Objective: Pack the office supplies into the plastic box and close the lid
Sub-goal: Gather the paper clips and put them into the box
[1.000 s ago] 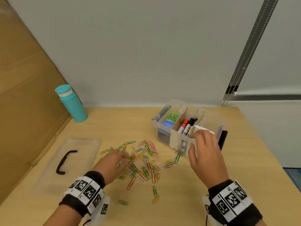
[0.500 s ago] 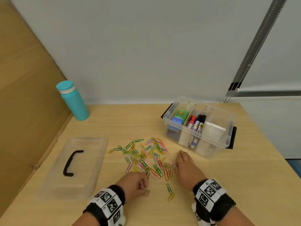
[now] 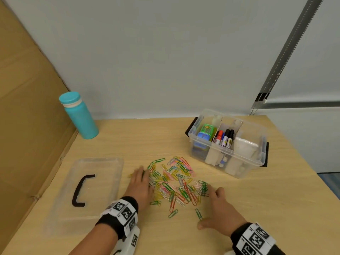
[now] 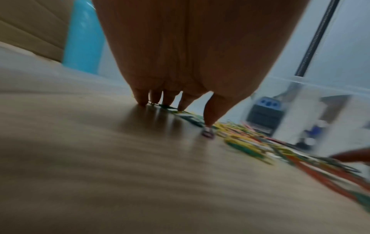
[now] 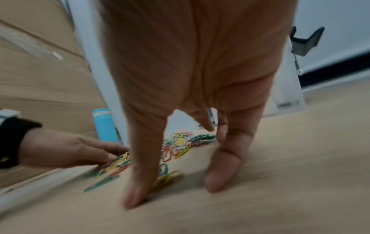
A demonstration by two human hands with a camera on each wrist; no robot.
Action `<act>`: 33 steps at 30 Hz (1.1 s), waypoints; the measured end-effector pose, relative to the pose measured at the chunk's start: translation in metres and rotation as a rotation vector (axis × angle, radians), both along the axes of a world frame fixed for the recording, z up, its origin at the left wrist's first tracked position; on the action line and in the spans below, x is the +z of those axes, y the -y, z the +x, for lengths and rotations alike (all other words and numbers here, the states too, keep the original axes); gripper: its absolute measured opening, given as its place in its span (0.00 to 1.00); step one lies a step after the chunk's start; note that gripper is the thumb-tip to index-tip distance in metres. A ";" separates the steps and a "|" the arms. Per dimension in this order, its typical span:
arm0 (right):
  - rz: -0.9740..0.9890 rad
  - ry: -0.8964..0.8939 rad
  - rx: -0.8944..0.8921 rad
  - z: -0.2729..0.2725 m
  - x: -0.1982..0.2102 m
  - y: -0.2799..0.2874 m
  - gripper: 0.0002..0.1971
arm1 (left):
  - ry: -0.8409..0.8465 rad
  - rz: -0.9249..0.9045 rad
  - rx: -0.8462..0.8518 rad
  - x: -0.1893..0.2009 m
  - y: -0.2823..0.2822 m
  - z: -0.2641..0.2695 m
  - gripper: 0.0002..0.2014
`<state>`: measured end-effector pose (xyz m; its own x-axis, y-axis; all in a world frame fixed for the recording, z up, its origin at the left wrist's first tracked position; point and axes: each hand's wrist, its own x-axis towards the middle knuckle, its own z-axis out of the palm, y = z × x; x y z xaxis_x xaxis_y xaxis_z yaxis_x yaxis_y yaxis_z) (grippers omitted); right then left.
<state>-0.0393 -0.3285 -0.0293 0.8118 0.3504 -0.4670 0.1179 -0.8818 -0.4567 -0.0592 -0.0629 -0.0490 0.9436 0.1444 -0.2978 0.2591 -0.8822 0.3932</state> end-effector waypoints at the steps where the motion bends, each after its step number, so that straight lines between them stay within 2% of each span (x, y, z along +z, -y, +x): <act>1: 0.043 0.011 -0.041 0.003 -0.001 -0.003 0.63 | -0.008 -0.011 -0.039 -0.002 0.009 -0.003 0.31; 4: 0.133 0.049 -0.098 0.012 -0.004 -0.012 0.54 | -0.016 -0.083 -0.125 -0.002 0.036 -0.014 0.31; 7: 0.156 0.078 -0.077 0.025 0.001 -0.020 0.44 | 0.026 -0.201 -0.121 0.011 0.043 -0.013 0.31; 11: 0.081 0.363 0.038 0.056 0.019 -0.038 0.24 | 0.085 -0.152 -0.037 0.031 0.018 0.020 0.31; 13: 0.057 0.468 0.165 0.075 0.025 -0.056 0.19 | 0.061 -0.093 -0.038 0.036 0.006 0.046 0.32; 15: 0.004 0.459 0.306 0.091 0.021 -0.077 0.21 | -0.002 -0.042 -0.086 0.034 0.001 0.068 0.33; 17: -0.103 0.375 0.415 0.103 0.011 -0.092 0.26 | -0.095 0.012 -0.151 0.031 0.003 0.081 0.33; 20: -0.210 0.262 0.480 0.109 -0.004 -0.097 0.30 | -0.207 0.074 -0.224 0.026 0.012 0.081 0.33; 25: -0.136 0.259 0.474 0.089 -0.008 -0.065 0.30 | -0.212 0.056 -0.327 0.024 0.031 0.046 0.31; 29: -0.061 0.280 0.421 0.067 -0.005 -0.033 0.28 | -0.099 -0.046 -0.309 0.025 0.033 0.012 0.30; 31: -0.019 0.266 0.373 0.058 -0.002 -0.021 0.34 | -0.069 -0.037 -0.272 0.027 0.025 0.002 0.37; 33: -0.042 0.257 0.332 0.050 -0.001 -0.011 0.47 | -0.088 0.024 -0.263 0.028 0.017 -0.003 0.45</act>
